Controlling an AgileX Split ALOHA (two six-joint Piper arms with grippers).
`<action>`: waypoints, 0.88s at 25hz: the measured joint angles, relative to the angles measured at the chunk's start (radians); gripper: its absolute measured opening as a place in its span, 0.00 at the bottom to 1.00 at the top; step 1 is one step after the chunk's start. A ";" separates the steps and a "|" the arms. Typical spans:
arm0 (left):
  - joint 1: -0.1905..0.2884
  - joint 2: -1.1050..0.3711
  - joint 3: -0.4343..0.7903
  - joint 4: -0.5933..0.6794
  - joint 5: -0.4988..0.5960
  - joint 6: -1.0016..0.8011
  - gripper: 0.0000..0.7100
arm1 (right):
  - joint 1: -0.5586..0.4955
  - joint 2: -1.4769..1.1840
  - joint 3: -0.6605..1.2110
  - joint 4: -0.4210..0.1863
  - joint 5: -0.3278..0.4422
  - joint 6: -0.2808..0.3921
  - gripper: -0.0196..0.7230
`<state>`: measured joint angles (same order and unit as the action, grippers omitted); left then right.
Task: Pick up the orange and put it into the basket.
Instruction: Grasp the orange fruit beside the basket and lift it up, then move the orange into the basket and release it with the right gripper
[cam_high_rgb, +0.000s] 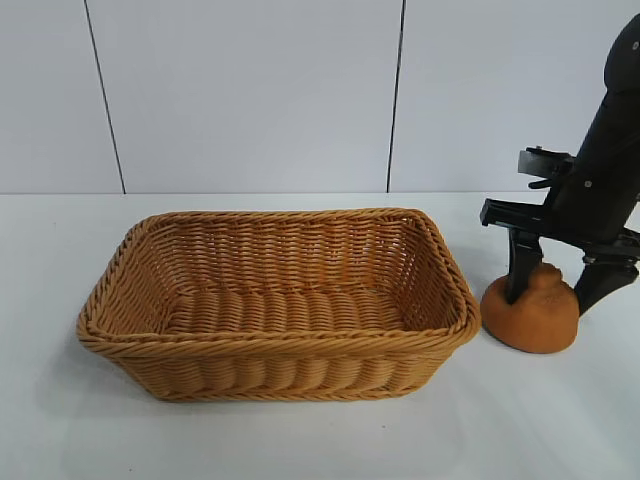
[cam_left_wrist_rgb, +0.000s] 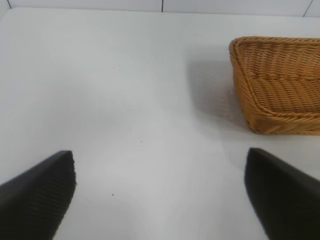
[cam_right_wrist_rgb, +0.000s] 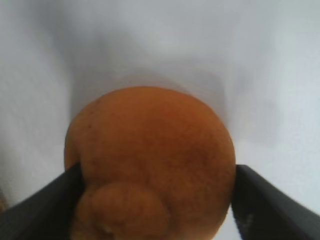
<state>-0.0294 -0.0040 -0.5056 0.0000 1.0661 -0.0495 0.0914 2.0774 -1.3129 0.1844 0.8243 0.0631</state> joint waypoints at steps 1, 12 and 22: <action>0.000 0.000 0.000 0.000 0.000 0.000 0.92 | 0.000 0.000 -0.002 0.000 0.002 0.000 0.27; 0.000 0.000 0.000 0.000 0.000 0.000 0.92 | 0.001 -0.073 -0.005 0.000 0.031 -0.021 0.10; 0.000 0.000 0.000 0.000 0.000 0.000 0.92 | 0.026 -0.362 -0.005 -0.004 0.043 -0.024 0.10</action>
<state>-0.0294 -0.0040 -0.5056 0.0000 1.0661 -0.0495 0.1171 1.7152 -1.3177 0.1802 0.8678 0.0388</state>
